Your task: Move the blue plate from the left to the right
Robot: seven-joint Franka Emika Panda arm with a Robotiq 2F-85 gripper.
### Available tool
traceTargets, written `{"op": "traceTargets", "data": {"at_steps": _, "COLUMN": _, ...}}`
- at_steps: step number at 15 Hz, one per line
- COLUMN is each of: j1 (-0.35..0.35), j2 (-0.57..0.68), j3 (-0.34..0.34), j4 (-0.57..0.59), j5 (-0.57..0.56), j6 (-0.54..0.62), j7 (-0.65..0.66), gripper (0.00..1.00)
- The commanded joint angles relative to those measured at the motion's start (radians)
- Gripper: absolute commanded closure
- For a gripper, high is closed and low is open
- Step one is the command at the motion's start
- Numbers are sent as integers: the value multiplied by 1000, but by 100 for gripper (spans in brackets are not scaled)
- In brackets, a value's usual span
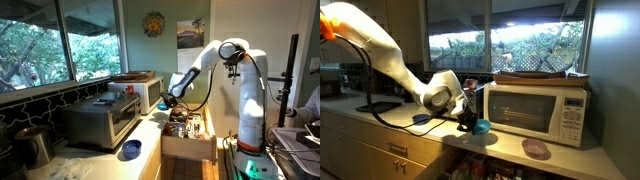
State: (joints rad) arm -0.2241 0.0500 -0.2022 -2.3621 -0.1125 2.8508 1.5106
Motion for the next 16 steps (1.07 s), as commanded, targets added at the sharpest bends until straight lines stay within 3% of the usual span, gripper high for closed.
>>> {"op": "traceTargets", "data": {"at_steps": 1, "j1": -5, "j2": 65, "j3": -13, "j4": 49, "j5": -10, "j6": -2, "j7": 59, "gripper": 99}}
{"op": "traceTargets", "data": {"at_steps": 6, "j1": 3, "j2": 142, "j3": -24, "j4": 121, "j5": -17, "j6": -41, "j7": 125, "gripper": 99}}
{"op": "traceTargets", "data": {"at_steps": 8, "j1": 54, "j2": 171, "j3": -75, "j4": 148, "j5": -25, "j6": -58, "j7": 150, "gripper": 99}}
{"op": "traceTargets", "data": {"at_steps": 16, "j1": 154, "j2": 244, "j3": -145, "j4": 199, "j5": -56, "j6": -102, "j7": 225, "gripper": 99}}
